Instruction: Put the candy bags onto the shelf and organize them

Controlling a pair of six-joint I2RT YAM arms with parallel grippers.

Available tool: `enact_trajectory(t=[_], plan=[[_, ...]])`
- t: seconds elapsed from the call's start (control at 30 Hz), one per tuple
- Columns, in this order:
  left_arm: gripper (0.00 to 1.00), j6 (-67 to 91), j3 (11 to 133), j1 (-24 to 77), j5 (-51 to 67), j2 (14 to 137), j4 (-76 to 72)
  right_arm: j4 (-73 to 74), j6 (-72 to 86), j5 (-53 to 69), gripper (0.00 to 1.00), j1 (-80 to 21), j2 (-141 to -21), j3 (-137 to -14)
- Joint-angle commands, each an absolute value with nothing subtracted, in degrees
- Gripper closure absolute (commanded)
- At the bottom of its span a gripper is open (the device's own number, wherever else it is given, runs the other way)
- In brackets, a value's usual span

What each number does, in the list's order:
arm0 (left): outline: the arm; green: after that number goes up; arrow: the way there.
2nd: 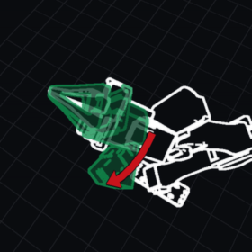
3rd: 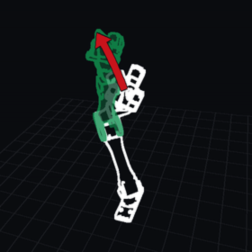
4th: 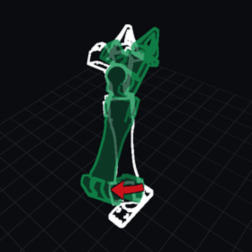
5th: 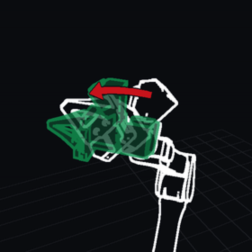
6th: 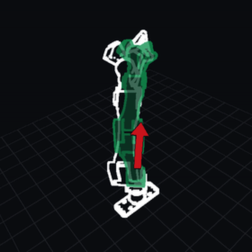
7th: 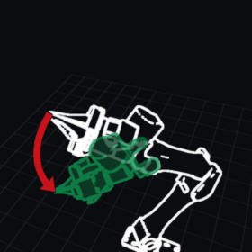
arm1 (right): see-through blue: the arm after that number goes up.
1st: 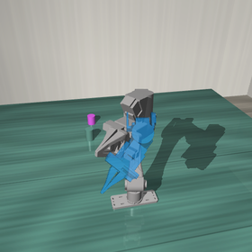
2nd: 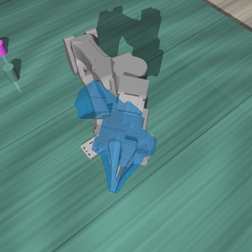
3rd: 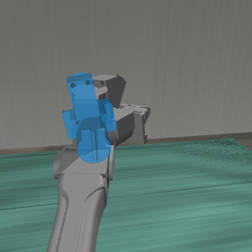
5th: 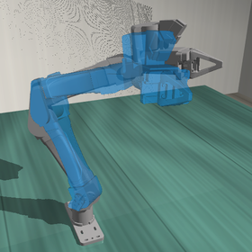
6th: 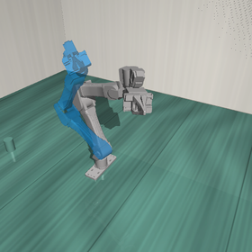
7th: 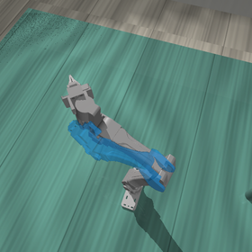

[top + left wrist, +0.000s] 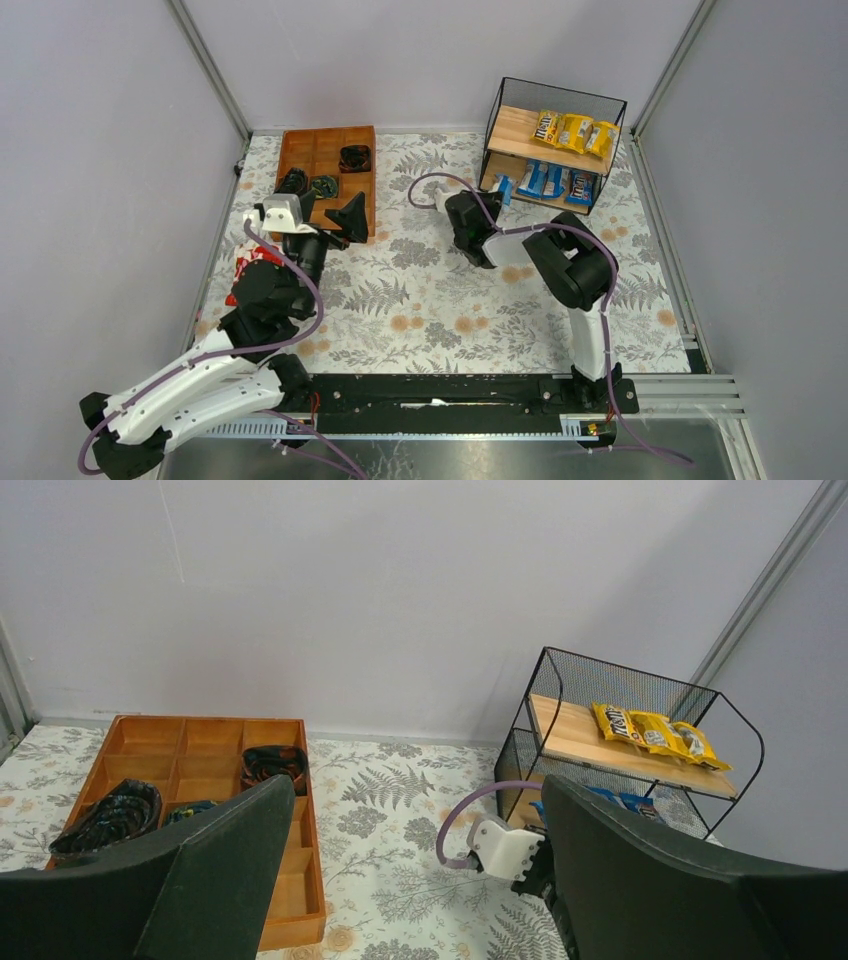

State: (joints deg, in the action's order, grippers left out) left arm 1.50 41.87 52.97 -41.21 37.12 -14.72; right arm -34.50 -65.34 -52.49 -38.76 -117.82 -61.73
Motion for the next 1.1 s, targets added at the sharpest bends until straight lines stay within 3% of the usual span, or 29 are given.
enact_trajectory(t=[0.0,0.37,0.43,0.53,0.63,0.9,1.07], plan=[[0.01,0.46,42.28,52.73,-42.14,37.6,-17.67,-43.67,-70.2,-45.2,0.78,-35.96,-119.61,-63.76],[0.01,0.44,42.19,52.45,-42.19,38.1,-17.85,-41.22,-68.88,-31.46,0.73,-29.29,-123.31,-65.94],[0.01,0.44,42.19,52.37,-42.11,38.14,-17.84,-38.48,-67.65,-31.51,0.62,-28.69,-124.07,-67.31],[0.01,0.44,42.11,52.35,-42.1,38.07,-17.84,-28.84,-62.5,-30.83,0.38,-28.57,-123.26,-69.9],[0.01,0.75,42.1,52.35,-41.57,37.93,-17.83,-21.76,-55.65,-29.04,0.32,-28.91,-120.7,-70.47],[0.01,1.83,42.34,52.34,-40.8,37.36,-17.01,-14.13,-48.79,-31.37,0.27,-32.15,-115.36,-69.47],[0.01,2.01,42.36,52.35,-40.8,37.17,-16.89,-11.67,-46.57,-33.85,0.36,-33.49,-115.6,-70.9]])
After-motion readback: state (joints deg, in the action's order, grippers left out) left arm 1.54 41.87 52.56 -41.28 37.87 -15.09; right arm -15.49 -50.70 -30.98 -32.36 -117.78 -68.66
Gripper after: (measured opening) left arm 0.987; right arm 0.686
